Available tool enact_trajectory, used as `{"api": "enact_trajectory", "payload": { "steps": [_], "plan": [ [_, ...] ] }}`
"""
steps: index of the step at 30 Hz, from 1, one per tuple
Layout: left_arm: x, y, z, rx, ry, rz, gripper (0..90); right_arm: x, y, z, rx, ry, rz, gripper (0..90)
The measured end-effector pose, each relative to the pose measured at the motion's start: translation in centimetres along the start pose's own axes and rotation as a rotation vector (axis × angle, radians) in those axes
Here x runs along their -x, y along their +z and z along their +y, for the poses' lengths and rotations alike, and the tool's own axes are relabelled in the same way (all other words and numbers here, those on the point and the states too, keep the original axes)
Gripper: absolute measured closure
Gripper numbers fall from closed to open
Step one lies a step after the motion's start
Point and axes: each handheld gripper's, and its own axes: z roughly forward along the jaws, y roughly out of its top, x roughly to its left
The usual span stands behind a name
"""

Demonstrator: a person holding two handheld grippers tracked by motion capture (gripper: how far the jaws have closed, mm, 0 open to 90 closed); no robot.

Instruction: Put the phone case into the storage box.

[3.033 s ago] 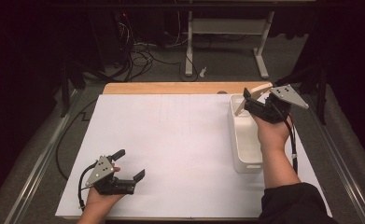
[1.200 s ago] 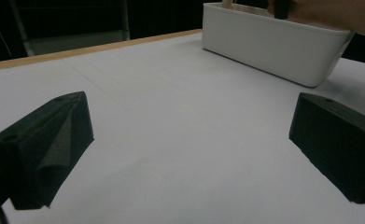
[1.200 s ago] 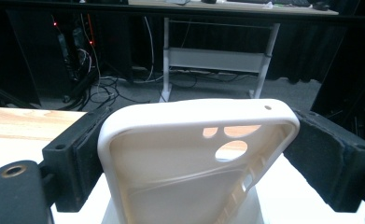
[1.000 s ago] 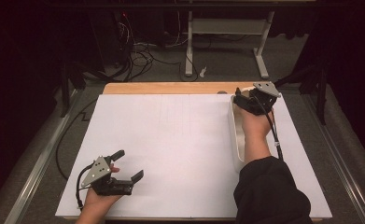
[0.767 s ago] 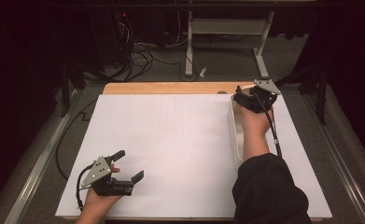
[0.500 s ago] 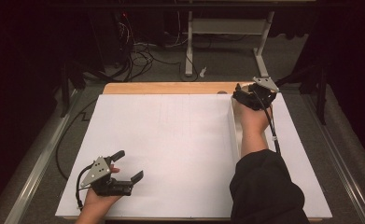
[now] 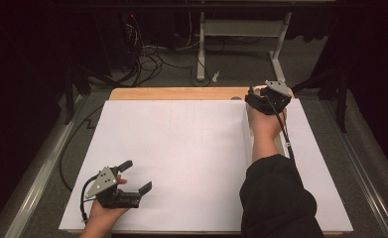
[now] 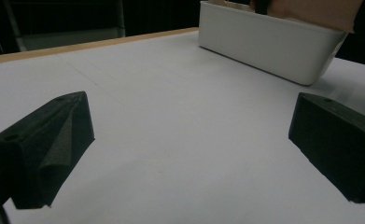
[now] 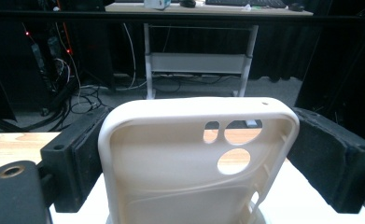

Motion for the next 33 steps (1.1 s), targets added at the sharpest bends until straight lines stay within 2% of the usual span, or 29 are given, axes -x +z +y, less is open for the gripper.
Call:
{"api": "enact_trajectory", "payload": {
  "steps": [19,33],
  "plan": [
    [-0.3,-0.3,-0.2,0.002,-0.010,0.004,1.8,-0.3,1.2,-0.1,0.021,0.004,-0.007,11.3],
    [-0.1,-0.2,-0.1,0.007,0.000,-0.001,2.0,-0.3,0.2,0.0,0.038,0.006,0.009,11.4]
  ]
}}
